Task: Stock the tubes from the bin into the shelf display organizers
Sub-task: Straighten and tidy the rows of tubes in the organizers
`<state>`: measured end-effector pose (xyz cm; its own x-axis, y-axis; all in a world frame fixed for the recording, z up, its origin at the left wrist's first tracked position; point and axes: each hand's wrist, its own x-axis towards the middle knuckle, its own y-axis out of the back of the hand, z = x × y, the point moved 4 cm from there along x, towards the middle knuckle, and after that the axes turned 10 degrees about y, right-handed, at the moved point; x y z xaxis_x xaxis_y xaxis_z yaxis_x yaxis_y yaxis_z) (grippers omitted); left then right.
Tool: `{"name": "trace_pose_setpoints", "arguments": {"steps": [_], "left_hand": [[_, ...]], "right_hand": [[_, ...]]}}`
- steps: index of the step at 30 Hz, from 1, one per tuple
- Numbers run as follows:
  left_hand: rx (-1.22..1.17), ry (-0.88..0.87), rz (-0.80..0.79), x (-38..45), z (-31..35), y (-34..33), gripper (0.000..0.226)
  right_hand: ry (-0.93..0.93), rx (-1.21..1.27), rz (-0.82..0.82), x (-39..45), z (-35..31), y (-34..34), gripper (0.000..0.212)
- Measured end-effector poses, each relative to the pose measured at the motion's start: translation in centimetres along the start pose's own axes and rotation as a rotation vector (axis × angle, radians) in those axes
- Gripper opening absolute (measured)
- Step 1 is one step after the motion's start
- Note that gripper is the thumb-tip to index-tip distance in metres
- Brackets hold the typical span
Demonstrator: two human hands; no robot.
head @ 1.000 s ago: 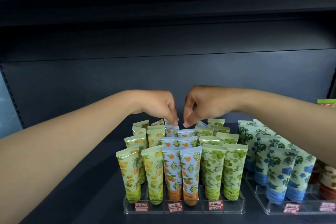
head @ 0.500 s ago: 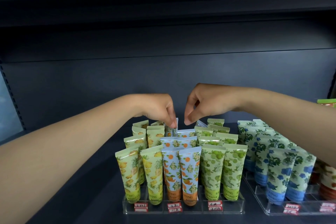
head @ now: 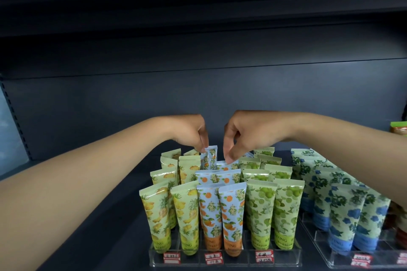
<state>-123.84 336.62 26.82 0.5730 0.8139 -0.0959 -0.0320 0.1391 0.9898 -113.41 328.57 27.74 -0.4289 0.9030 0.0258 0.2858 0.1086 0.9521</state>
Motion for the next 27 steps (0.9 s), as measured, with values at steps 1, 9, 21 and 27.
{"name": "trace_pose_setpoints", "arguments": {"steps": [1,9,21,27], "left_hand": [[0.025,0.003,-0.001,0.1,0.0,-0.1,0.023],[0.074,-0.006,0.012,0.7,0.7,-0.6,0.017],[-0.014,-0.071,0.017,-0.5,1.3,-0.4,0.010],[0.002,-0.090,0.010,-1.4,1.4,0.1,0.010]], "right_hand": [[0.000,-0.001,0.000,0.0,0.0,0.0,0.007],[0.005,-0.036,0.035,0.4,0.3,-0.4,0.012],[0.016,-0.075,0.072,0.5,0.1,-0.8,0.012],[0.017,-0.114,0.085,0.2,-0.5,-0.8,0.015]]}}
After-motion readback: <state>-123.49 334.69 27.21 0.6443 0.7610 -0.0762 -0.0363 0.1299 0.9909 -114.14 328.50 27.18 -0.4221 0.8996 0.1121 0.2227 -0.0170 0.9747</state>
